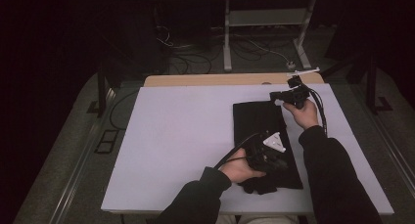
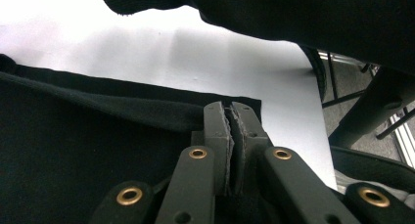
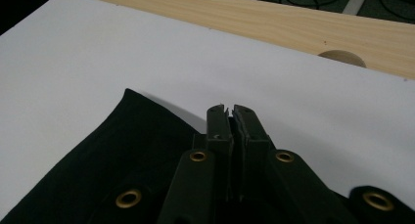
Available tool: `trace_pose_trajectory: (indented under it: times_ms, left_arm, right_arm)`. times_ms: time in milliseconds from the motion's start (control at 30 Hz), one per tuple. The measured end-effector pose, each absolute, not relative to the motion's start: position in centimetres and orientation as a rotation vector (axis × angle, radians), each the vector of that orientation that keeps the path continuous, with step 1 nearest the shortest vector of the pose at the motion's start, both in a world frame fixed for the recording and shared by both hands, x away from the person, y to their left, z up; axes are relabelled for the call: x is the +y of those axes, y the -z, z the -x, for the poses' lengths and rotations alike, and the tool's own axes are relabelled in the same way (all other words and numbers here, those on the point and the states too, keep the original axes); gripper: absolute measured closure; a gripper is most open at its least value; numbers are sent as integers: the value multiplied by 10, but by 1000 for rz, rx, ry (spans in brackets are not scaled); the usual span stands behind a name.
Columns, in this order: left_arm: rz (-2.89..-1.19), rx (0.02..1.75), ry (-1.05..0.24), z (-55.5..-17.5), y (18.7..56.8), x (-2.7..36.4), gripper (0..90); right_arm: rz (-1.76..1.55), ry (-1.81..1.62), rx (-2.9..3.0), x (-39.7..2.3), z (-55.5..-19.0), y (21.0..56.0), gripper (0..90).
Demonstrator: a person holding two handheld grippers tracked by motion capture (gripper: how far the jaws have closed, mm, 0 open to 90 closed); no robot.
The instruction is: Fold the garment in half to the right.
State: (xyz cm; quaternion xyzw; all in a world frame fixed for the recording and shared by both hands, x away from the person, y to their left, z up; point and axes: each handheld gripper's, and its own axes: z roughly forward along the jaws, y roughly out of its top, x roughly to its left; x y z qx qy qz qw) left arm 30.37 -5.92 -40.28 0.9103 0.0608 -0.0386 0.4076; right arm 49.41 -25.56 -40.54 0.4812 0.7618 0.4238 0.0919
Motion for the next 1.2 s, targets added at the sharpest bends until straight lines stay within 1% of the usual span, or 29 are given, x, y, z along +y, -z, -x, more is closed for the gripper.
trace_pose_trajectory:
  times_ms: [533,633,800,1133,1200]
  left_arm:
    - [-2313,150,126,-305,413,-81,847]
    - [-2317,149,127,-305,414,-85,848]
    - [-2323,151,132,-305,415,-92,848]
    - [-2352,146,134,-306,417,-101,849]
    - [-2359,147,137,-306,417,-103,849]
  right_arm:
    - [-1495,-1238,2238,-273,-490,421,840]
    - [-1518,-1242,2237,-275,-488,423,813]
    - [-1525,-1209,2185,-277,-481,419,673]
    - [-1513,-1228,2157,-286,-467,405,301]
    - [-1502,-1244,2159,-289,-463,403,205]
